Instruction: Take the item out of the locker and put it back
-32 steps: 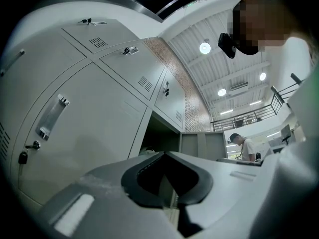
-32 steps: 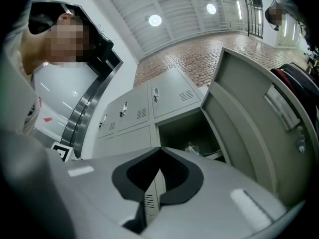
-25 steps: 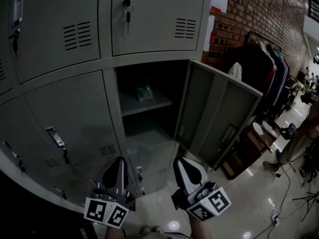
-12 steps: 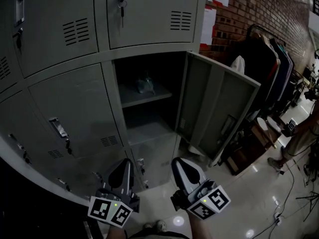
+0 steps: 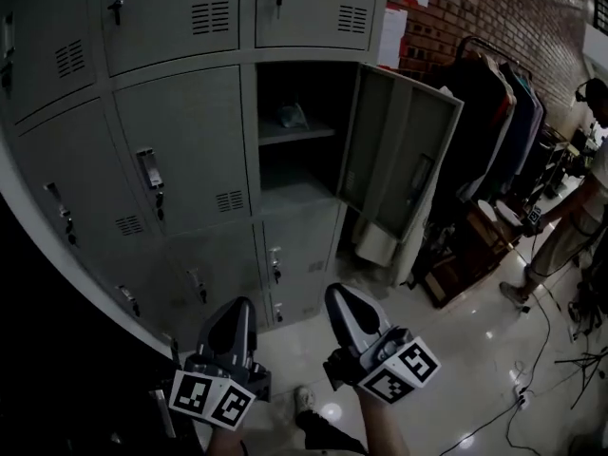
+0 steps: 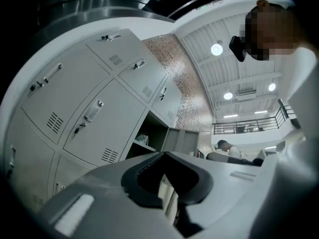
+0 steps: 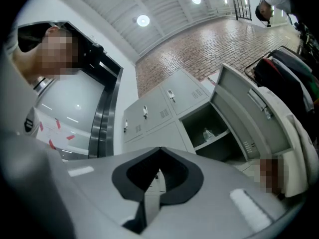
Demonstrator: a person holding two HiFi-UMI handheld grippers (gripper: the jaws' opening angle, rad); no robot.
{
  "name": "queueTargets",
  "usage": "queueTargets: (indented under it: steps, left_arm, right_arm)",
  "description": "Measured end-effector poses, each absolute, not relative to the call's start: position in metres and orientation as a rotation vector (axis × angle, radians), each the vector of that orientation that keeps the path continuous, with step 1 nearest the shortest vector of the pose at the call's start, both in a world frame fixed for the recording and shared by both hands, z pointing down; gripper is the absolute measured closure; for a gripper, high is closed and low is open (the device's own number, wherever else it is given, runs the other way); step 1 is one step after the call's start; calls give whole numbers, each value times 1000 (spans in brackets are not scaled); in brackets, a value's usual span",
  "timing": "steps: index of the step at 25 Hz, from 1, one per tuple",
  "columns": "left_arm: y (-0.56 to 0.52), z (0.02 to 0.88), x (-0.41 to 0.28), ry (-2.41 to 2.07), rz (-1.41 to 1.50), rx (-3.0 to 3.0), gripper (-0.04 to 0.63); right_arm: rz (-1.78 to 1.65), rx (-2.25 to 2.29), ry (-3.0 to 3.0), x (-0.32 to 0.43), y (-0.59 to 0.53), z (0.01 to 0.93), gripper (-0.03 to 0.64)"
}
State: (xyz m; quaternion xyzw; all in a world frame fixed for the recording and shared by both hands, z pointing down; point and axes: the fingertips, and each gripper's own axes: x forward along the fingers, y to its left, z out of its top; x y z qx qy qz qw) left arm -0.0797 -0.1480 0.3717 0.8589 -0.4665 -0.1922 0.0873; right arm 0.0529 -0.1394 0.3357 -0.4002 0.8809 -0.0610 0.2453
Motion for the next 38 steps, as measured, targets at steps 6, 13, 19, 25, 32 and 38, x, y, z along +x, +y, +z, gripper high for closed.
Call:
queueTargets:
  steps: [6, 13, 19, 25, 32, 38]
  left_arm:
    - [5, 355, -103, -1365, -579, 2657, 591]
    - [126, 336, -121, -1343, -577, 2657, 591]
    - [170, 329, -104, -1326, -572, 2699, 591]
    - [181, 329, -107, -1411, -616, 2636, 591]
    - [190, 320, -105, -1456, -639, 2633, 591]
    - [200, 318, -100, -1461, -630, 2648, 591]
  right_arm:
    - [-116, -1145, 2384, 14, 12, 322, 615]
    - [-100, -1210, 2375, -1, 142, 307, 615]
    - [-81, -1240, 2367, 2, 191, 306, 614]
    - [-100, -1270, 2371, 25, 217, 316, 614]
    - [-105, -1241, 2373, 33, 226, 315, 615]
    - [-76, -1233, 2393, 29, 229, 314, 615]
